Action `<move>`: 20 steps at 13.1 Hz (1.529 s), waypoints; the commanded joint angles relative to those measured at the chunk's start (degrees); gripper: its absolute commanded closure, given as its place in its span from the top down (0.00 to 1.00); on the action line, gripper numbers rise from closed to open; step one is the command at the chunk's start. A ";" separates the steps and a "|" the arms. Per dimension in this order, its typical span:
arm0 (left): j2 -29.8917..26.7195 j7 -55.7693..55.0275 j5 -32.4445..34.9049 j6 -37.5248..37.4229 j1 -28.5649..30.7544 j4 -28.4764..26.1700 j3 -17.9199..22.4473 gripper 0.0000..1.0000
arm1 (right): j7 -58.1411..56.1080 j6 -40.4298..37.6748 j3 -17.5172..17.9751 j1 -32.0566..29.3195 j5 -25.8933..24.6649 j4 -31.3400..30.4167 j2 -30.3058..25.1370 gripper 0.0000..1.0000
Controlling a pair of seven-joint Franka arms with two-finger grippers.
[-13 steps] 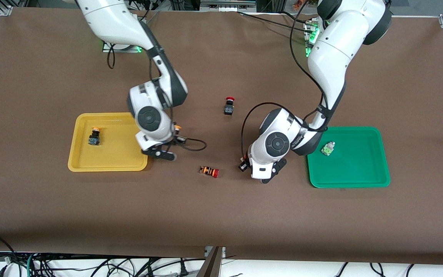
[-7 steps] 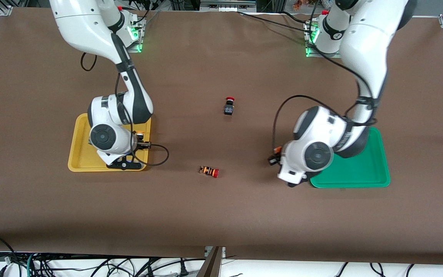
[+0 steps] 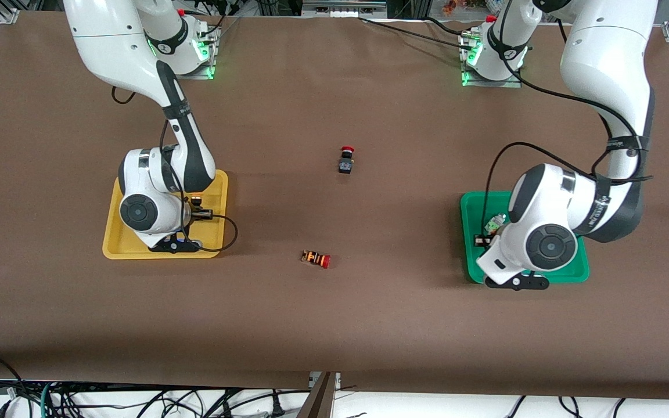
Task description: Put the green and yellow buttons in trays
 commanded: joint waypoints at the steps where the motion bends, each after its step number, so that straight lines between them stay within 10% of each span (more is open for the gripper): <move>1: -2.45 15.03 3.22 0.05 4.75 -2.48 -0.45 0.01 | -1.24 2.29 -0.86 0.33 0.30 -2.82 -0.80 0.17; 3: -2.54 20.33 4.10 0.32 6.86 -3.88 -0.45 0.01 | -1.24 1.78 -0.86 0.24 0.38 -2.38 -0.89 0.99; 14: -7.11 38.81 7.62 25.01 15.22 -27.62 -1.06 0.05 | -2.02 -20.01 -0.42 -1.51 -3.64 14.14 -6.23 1.00; 15: -7.11 38.46 7.53 25.02 14.96 -27.71 -1.06 0.26 | -2.03 -22.37 0.63 -2.91 -5.05 14.14 -8.34 1.00; 16: -7.11 38.46 7.53 24.93 14.87 -27.71 -1.32 0.99 | -1.85 -24.22 3.94 -5.54 -6.54 14.14 -10.88 1.00; 20: -10.70 36.71 6.66 20.91 14.43 -26.57 -4.21 1.00 | -1.76 -29.76 12.41 -13.37 -11.04 13.97 -19.15 1.00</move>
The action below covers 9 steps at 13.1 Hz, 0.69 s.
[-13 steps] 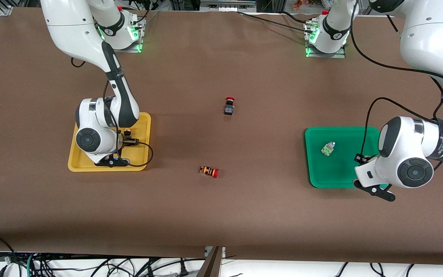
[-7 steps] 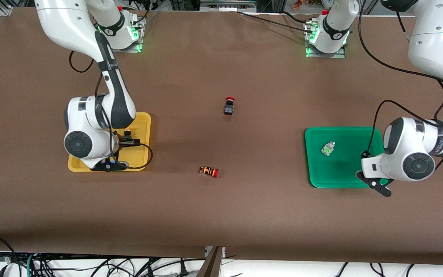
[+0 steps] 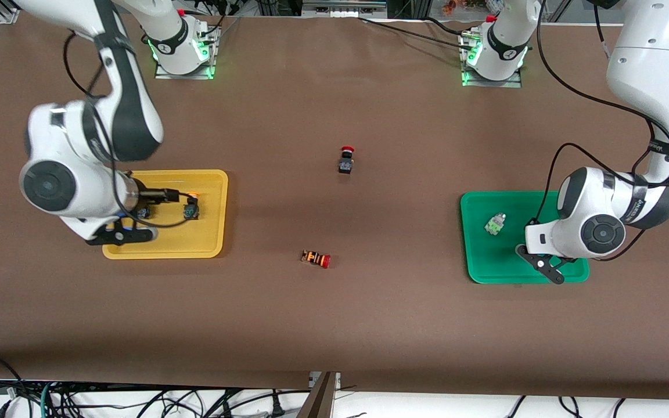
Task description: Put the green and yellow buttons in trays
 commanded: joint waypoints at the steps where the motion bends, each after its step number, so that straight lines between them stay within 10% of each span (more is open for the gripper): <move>1: -6.13 -4.19 0.39 -5.01 -0.09 -0.28 -4.20 1.00 | -0.24 -4.83 5.20 -4.44 -1.33 -1.25 -7.37 1.00; 6: -8.17 -19.39 -1.63 -23.28 -0.09 14.20 -13.79 1.00 | -0.58 -12.31 13.55 -12.25 -1.50 -3.88 -18.10 1.00; 9: -16.31 -22.50 -7.32 -26.21 -5.08 15.29 -8.05 1.00 | -0.85 -12.68 13.82 -17.44 -1.24 -3.54 -23.20 1.00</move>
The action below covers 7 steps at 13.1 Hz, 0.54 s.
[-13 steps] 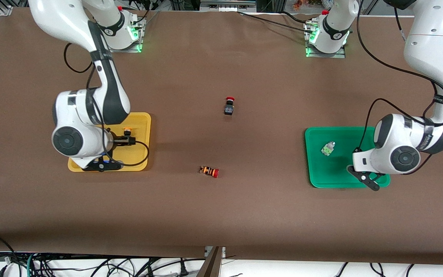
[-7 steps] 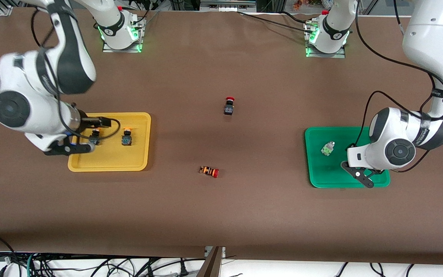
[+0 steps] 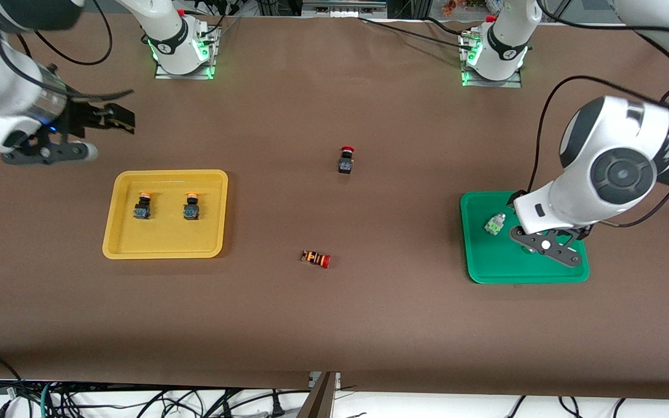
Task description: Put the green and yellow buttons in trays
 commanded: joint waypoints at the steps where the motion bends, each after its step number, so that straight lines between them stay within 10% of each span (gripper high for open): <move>1: -9.64 -1.67 -7.87 -2.13 -6.68 -1.29 10.80 1.00 | -0.50 0.52 1.38 -4.56 -0.51 -1.84 -4.74 1.00; 4: -20.11 -3.24 -18.51 -1.52 -12.24 -7.43 25.06 1.00 | -2.94 -0.44 1.46 -4.65 -3.12 -1.67 -6.41 1.00; 7: -27.33 -9.22 -18.90 2.96 -12.52 -16.21 26.33 1.00 | -6.91 -1.59 1.73 -4.57 -4.12 -1.58 -6.33 1.00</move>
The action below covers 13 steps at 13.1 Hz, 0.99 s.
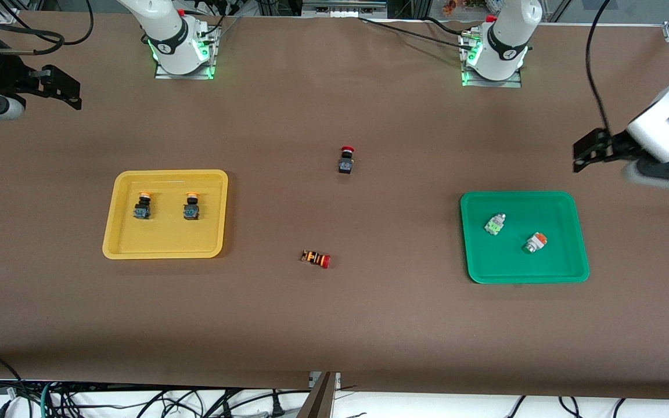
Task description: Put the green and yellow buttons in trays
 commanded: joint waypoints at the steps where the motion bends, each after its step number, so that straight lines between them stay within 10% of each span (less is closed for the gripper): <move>1: -6.03 -4.63 -0.73 3.01 -1.36 -9.89 0.76 1.00 | -1.31 -1.90 0.74 -0.65 -0.71 -0.88 -0.78 1.00; 13: -4.54 -3.84 -0.64 -0.16 -0.66 -7.79 0.14 1.00 | -1.66 -3.41 0.30 -0.48 -0.71 0.70 0.98 1.00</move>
